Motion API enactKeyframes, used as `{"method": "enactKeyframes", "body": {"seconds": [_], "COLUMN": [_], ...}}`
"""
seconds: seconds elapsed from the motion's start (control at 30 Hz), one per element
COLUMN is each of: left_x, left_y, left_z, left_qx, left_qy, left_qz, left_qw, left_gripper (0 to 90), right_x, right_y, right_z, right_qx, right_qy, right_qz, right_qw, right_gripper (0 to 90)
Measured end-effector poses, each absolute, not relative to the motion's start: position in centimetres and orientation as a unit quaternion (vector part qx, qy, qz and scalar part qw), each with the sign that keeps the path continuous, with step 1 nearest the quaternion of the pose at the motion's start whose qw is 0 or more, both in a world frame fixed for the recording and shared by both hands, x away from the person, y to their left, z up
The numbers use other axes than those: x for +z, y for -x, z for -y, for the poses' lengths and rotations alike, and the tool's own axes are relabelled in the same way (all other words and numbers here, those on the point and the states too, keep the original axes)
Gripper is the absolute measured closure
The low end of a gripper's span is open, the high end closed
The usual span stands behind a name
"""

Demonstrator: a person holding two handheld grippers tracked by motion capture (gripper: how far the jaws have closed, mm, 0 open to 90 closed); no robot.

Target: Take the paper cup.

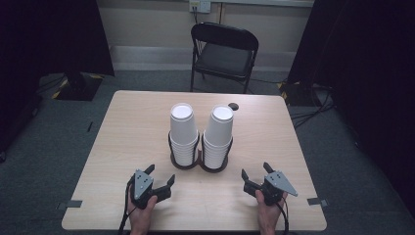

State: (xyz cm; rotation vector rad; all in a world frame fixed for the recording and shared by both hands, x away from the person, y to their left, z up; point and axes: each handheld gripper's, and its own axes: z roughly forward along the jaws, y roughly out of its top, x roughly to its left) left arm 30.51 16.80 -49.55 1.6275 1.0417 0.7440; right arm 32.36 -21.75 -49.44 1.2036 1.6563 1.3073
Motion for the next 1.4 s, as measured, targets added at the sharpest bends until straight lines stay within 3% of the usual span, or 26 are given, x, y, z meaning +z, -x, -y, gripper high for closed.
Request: {"method": "enactKeyframes", "body": {"seconds": [0.33,0.43,0.47,0.77,0.8,1.17,1.4], "left_x": [-49.5,-49.5,-49.5,-49.5,-49.5,-49.6,-49.6], "left_y": [-30.6,-30.7,-30.8,-30.6,-30.6,-30.4,-30.4], "left_z": [-16.9,-16.8,-16.8,-17.0,-17.0,-17.0,-17.0], "left_qx": [0.308,0.305,0.304,0.310,0.309,0.317,0.317], "left_qy": [-0.677,-0.680,-0.682,-0.666,-0.666,-0.661,-0.665], "left_qz": [-0.433,-0.435,-0.437,-0.449,-0.448,-0.448,-0.443], "left_qw": [0.509,0.505,0.502,0.509,0.510,0.511,0.512], "left_gripper": [17.8,17.6,17.6,17.4,17.4,16.8,16.7], "right_x": [-49.4,-49.4,-49.2,-47.5,-47.1,-43.8,-41.7], "right_y": [-32.4,-32.5,-32.5,-32.1,-32.1,-32.8,-34.3], "right_z": [21.7,21.6,21.5,20.3,20.1,19.0,18.8], "right_qx": [0.505,0.508,0.518,0.546,0.554,0.593,0.609], "right_qy": [-0.465,-0.457,-0.454,-0.431,-0.423,-0.390,-0.380], "right_qz": [-0.651,-0.661,-0.664,-0.661,-0.660,-0.649,-0.646], "right_qw": [0.324,0.308,0.291,0.282,0.280,0.274,0.261], "right_gripper": [16.5,21.9,30.7,33.4,36.9,32.2,23.2]}}
